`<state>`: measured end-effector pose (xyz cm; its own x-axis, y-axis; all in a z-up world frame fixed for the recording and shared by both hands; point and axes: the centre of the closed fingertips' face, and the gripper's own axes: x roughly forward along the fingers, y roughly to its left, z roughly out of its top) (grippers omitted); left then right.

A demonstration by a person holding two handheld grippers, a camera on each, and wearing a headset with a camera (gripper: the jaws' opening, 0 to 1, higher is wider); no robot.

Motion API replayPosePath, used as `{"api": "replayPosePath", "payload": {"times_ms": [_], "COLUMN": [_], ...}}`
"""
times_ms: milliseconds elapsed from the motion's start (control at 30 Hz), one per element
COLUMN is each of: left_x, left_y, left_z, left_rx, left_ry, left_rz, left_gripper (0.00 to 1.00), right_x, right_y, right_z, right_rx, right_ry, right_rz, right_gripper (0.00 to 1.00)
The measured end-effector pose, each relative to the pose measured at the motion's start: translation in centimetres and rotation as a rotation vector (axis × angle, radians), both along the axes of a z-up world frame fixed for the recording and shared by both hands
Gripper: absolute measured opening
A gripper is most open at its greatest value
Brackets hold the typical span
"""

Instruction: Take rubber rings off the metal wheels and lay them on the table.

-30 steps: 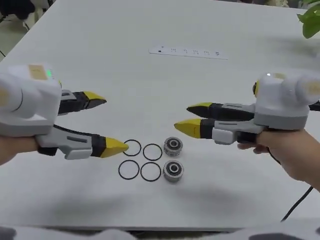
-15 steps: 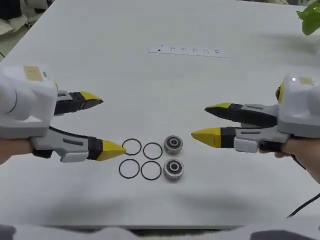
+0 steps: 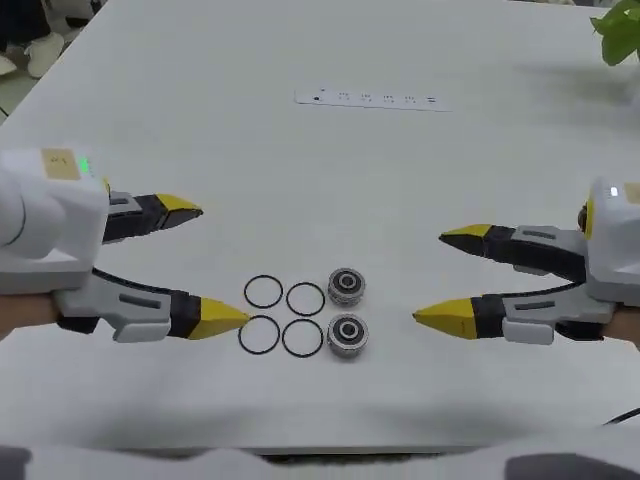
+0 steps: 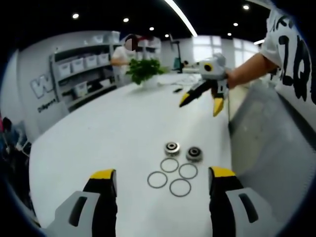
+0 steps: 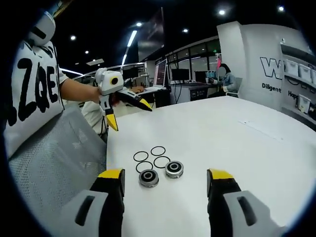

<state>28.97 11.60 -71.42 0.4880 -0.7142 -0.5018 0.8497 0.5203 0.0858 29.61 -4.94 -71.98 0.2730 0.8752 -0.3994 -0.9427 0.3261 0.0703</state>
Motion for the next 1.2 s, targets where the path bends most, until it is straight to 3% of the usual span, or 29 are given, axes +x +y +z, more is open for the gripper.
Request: {"api": "replayPosePath", "payload": {"times_ms": [133, 467, 1200], "left_x": [-0.5, -1.3, -1.5], "left_y": [0.0, 0.2, 0.2], "left_z": [-0.3, -0.9, -0.9], "left_rx": [0.007, 0.022, 0.043], "left_ry": [0.006, 0.008, 0.003], "left_rz": [-0.004, -0.018, -0.034], "left_gripper": [0.78, 0.80, 0.81], "right_x": [-0.6, -1.0, -1.6], "right_y": [-0.3, -1.3, -2.5], "right_z": [-0.6, -1.2, -2.0], "right_rx": [-0.034, -0.051, -0.092], "right_ry": [-0.013, -0.008, -0.019], "right_rz": [0.017, 0.010, 0.013], "right_gripper": [0.67, 0.71, 0.76]}}
